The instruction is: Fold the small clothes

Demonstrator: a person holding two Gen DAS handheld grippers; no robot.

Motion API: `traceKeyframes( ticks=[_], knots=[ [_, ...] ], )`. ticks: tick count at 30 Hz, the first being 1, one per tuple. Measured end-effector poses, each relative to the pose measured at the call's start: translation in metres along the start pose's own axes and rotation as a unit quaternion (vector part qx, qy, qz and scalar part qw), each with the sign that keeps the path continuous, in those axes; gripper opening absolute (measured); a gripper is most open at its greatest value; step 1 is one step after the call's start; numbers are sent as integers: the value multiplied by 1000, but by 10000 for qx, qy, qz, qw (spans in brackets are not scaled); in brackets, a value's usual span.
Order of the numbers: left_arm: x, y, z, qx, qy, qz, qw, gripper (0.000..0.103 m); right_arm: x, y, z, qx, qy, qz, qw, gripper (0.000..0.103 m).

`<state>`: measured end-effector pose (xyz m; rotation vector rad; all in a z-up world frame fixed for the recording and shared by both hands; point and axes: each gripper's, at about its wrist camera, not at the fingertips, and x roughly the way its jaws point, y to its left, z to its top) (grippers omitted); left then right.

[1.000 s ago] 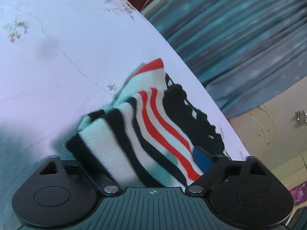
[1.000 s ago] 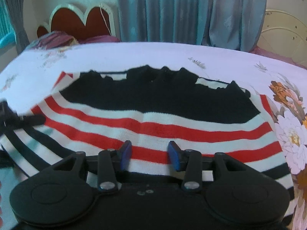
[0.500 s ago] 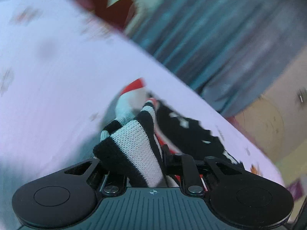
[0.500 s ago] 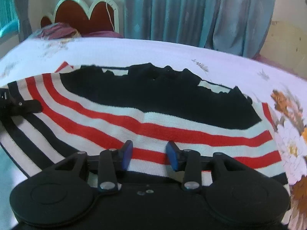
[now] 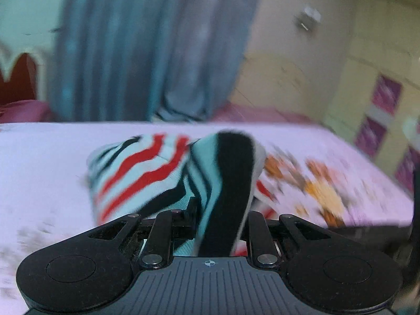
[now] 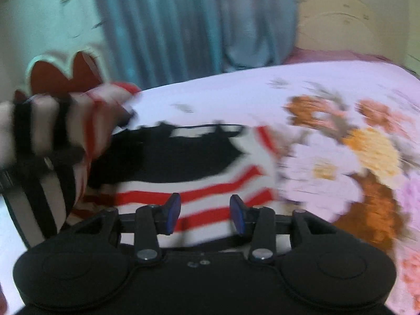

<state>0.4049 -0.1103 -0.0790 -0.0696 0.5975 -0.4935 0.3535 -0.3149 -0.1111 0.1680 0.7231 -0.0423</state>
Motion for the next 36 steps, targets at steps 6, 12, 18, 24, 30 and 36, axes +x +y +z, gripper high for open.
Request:
traceKeyframes(
  ticks=[6,12,18,24,30,36],
  knots=[
    [22,-44,-38,1039,569,-39,9930,41,-14,-50,-1,492,-2,-246,9985,42],
    [-22,-52,-39,1047,553,-407,9921,71,-15,-55,11,839,-56,343,9959,54],
    [-69,-4,-30,452,242,77,9987,71,20,-30,24,872,436,1088,9893,65],
    [-78,63,-19,-460,174,935,9944,71,63,-17,22,1079,915,1287,9815,61],
    [-53,85,-24,-713,294,1218,9896,71,67,1,22,842,1010,1503,9799,25],
    [-25,72,-21,-693,301,1142,9906,71,34,8,30,262,207,1357,9902,19]
  ],
)
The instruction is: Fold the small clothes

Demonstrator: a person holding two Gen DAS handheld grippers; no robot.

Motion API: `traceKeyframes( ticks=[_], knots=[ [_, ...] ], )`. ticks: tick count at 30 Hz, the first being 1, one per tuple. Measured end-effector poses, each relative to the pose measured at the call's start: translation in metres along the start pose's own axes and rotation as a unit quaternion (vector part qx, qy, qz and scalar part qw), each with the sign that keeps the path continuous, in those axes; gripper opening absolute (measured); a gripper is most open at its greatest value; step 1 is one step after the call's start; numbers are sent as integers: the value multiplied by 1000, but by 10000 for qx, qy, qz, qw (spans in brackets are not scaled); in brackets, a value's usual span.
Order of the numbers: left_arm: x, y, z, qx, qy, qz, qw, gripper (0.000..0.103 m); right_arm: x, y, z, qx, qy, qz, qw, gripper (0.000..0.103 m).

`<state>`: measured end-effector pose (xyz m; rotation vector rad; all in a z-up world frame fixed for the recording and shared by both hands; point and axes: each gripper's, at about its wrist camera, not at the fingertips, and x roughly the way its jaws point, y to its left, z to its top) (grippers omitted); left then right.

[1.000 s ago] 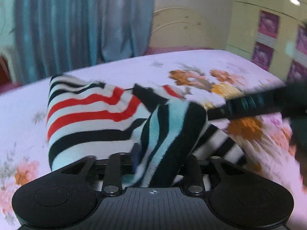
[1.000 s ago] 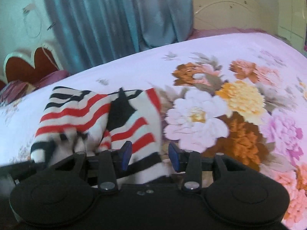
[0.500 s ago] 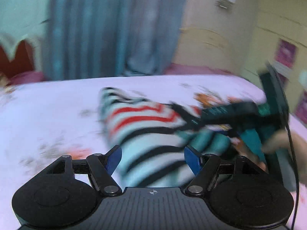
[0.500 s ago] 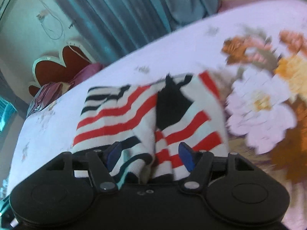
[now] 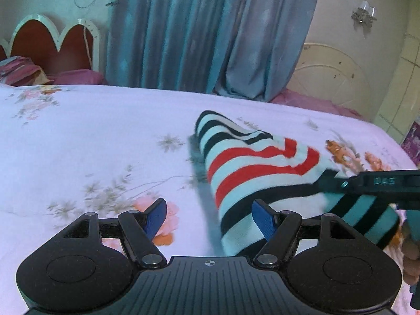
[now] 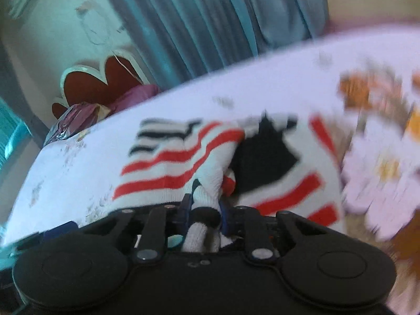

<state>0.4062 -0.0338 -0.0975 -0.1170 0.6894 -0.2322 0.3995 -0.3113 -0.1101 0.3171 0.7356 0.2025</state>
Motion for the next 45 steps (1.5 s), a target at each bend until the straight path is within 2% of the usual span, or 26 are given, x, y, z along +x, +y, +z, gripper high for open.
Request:
traceKeyframes(
  ticks=[2,5,10,16,19,23,25,29,34,37,39,41,45],
  knots=[
    [3,-12,3,14,-34,-134,9999,71,-16,0,6,-246,-300,-147,9991,19],
    [7,-28,7,103,-48,-339,9994,71,-34,-10,10,-410,-514,-416,9970,19],
    [18,-55,-1,283,130,-583,9978,71,-32,-43,-5,-163,-407,-844,9955,19],
    [30,-66,-14,428,336,-582,9968,72,-24,-60,-29,-10,-362,-1254,9914,18],
    [32,-66,-14,509,434,-528,9964,73,-24,-67,-32,186,-207,-1181,9926,24],
    [22,-58,-14,476,551,-581,9957,73,-59,-63,-30,197,-313,-1028,9940,24],
    [19,-56,-18,486,582,-612,9952,73,-71,-61,-38,157,-229,-961,9950,24],
    [19,-57,-29,544,679,-662,9940,73,-72,-63,-57,179,38,-1052,9943,22],
    [23,-60,-37,562,806,-700,9927,74,-62,-68,-78,158,191,-1440,9893,21],
    [19,-60,-34,587,824,-671,9926,74,-64,-66,-78,196,278,-1455,9888,22],
    [13,-59,-29,554,817,-696,9927,74,-68,-69,-76,250,365,-1414,9890,27],
    [4,-56,-20,520,664,-699,9940,74,-76,-69,-70,346,412,-1313,9899,30],
    [1,-50,3,370,435,-718,9958,74,-85,-63,-47,349,101,-1188,9923,39]
  ],
)
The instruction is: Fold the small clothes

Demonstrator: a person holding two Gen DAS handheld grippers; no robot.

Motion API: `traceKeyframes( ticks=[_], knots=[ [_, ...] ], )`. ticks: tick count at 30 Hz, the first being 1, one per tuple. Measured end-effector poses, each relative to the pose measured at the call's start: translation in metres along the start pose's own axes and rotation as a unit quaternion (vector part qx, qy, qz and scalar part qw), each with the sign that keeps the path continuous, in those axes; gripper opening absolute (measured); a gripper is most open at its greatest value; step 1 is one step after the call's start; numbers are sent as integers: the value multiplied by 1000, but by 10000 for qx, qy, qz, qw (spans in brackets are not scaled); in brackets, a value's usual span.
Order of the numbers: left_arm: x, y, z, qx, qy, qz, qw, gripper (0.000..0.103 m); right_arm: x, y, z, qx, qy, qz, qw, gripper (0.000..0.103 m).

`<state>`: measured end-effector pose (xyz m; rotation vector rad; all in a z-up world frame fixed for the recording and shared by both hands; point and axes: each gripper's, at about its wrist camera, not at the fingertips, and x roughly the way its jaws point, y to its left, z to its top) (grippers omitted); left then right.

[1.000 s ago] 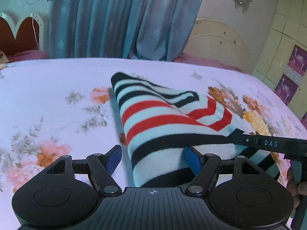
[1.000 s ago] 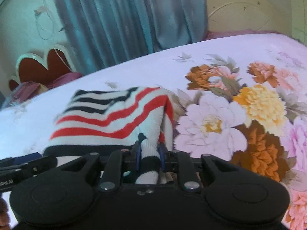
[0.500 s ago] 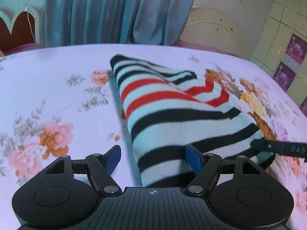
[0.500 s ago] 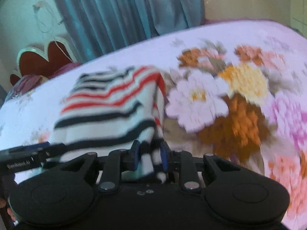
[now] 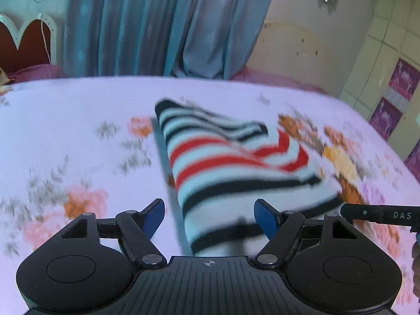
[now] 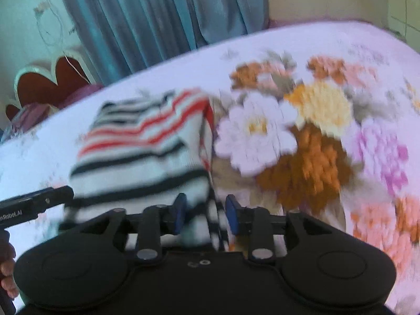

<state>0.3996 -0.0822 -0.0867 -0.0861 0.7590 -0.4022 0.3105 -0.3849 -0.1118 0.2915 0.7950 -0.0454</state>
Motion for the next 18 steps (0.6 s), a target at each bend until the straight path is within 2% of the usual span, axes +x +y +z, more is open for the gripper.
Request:
traceKeyframes(
  ticks=[4,12,13,14,15,16,18],
  knots=[
    [15,9,21,-150,-48,172,9997,74,18,5,28,96,-135,125,9998,40],
    [66,15,41,-507,77,384,9979,74,91,2,75,714,85,246,9971,40],
    [71,15,42,-499,70,402,9979,74,99,0,78,812,121,257,9963,35],
    [76,14,42,-490,62,435,9978,74,106,-2,82,899,161,326,9953,25],
    [80,13,43,-482,71,467,9977,74,108,-1,83,907,121,338,9952,21],
    [84,13,43,-472,93,489,9976,74,108,1,83,831,28,295,9961,11],
    [89,12,43,-444,93,505,9977,74,102,9,81,470,-219,158,9985,10]
  ],
)
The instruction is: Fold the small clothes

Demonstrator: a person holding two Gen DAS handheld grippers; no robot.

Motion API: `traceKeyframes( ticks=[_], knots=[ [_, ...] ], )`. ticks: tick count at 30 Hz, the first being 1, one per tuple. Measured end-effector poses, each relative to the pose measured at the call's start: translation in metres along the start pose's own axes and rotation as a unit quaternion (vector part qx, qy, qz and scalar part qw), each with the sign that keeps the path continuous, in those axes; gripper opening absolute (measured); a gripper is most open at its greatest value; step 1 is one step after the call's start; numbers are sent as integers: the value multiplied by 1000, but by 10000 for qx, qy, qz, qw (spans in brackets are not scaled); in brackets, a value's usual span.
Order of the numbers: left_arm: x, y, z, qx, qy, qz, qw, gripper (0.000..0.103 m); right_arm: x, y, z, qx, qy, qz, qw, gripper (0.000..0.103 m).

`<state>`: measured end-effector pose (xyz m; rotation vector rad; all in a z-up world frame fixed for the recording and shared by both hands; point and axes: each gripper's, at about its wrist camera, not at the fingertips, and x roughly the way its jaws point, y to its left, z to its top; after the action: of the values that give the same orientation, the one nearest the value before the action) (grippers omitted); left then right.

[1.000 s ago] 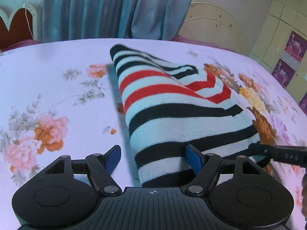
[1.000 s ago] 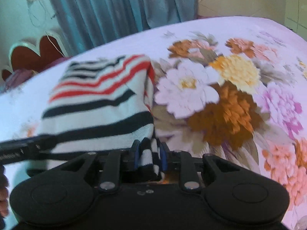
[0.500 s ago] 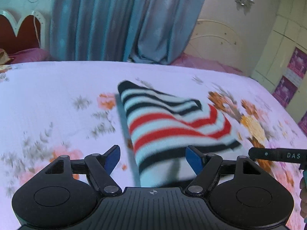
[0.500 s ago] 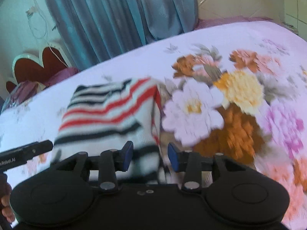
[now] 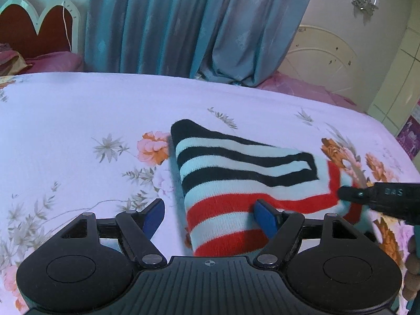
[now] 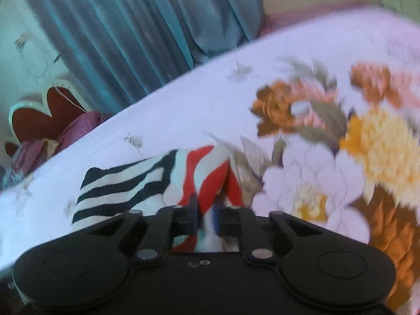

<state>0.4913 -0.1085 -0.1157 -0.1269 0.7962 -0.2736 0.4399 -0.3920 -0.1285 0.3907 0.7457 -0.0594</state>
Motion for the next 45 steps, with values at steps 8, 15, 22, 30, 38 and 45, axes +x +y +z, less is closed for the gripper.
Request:
traceKeyframes(
  ticks=[8,15,22,30,38,45],
  knots=[
    [7,-3,10,-75,-130,52,9999,75,-1,-5,-2,-417,-271,-395,9980,26],
    [39,-3,18,-173,63,307,9994,75,4,16,18,-750,-515,-203,9956,26],
    [45,-6,15,-108,195,385,9990,75,37,13,9,-1090,-138,-686,9916,22],
    [18,-13,14,117,92,472,9988,75,-10,19,0,-1199,-386,-413,9912,26],
    [-28,-15,-10,188,27,225,9996,75,-55,23,-32,-1475,-450,-314,9875,21],
    [-50,-17,-35,393,-40,187,9990,75,-47,11,-62,-1404,-67,-633,9880,20]
  ],
)
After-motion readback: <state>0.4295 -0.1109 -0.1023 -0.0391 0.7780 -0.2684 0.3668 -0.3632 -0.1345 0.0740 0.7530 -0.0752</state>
